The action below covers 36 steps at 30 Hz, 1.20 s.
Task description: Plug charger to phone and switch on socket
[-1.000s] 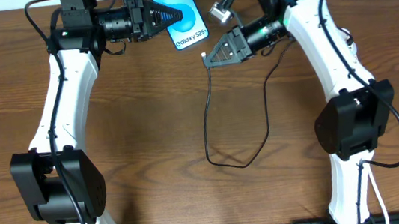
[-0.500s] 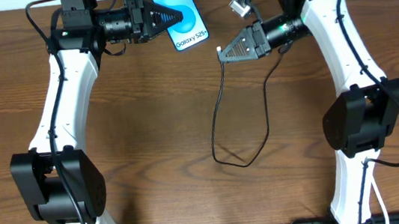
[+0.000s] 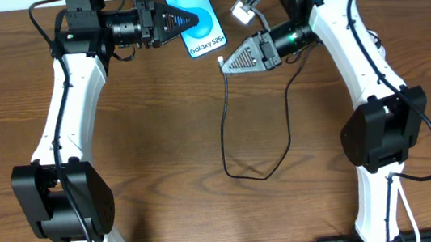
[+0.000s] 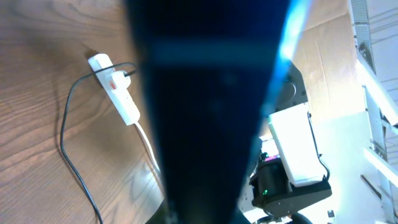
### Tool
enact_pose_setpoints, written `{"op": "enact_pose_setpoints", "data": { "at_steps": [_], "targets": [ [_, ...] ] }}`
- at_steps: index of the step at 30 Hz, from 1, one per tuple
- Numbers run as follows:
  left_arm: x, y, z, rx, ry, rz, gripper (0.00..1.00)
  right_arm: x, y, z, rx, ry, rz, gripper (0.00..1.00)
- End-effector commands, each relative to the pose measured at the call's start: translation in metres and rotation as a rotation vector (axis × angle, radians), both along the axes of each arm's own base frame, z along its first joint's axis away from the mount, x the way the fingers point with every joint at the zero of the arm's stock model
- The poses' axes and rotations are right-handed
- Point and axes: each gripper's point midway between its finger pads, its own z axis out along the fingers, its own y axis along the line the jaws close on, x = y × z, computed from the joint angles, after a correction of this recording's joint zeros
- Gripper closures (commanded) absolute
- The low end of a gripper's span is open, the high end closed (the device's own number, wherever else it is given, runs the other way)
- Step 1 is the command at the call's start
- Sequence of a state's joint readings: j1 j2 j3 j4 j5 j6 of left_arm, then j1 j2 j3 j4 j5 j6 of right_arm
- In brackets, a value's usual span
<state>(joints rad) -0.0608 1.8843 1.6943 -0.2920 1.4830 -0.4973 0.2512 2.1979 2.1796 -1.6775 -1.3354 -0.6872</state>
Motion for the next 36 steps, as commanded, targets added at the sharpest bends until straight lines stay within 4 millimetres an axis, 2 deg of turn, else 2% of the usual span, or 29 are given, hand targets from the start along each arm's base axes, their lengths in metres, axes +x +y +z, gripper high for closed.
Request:
{"op": "enact_pose_setpoints", "data": {
  "at_steps": [1,30,36],
  "targets": [
    [-0.013,-0.002,0.018,-0.032,-0.066,-0.055,0.93,-0.008,0.009,0.027,0.093,-0.058,0.016,0.99],
    [-0.017,-0.002,0.02,-0.046,-0.103,-0.083,0.93,0.001,0.024,0.032,0.108,-0.006,0.009,0.99],
    [-0.017,-0.002,0.02,-0.045,-0.137,-0.082,0.93,0.001,0.023,0.023,0.049,0.012,0.0,0.99]
  ]
}}
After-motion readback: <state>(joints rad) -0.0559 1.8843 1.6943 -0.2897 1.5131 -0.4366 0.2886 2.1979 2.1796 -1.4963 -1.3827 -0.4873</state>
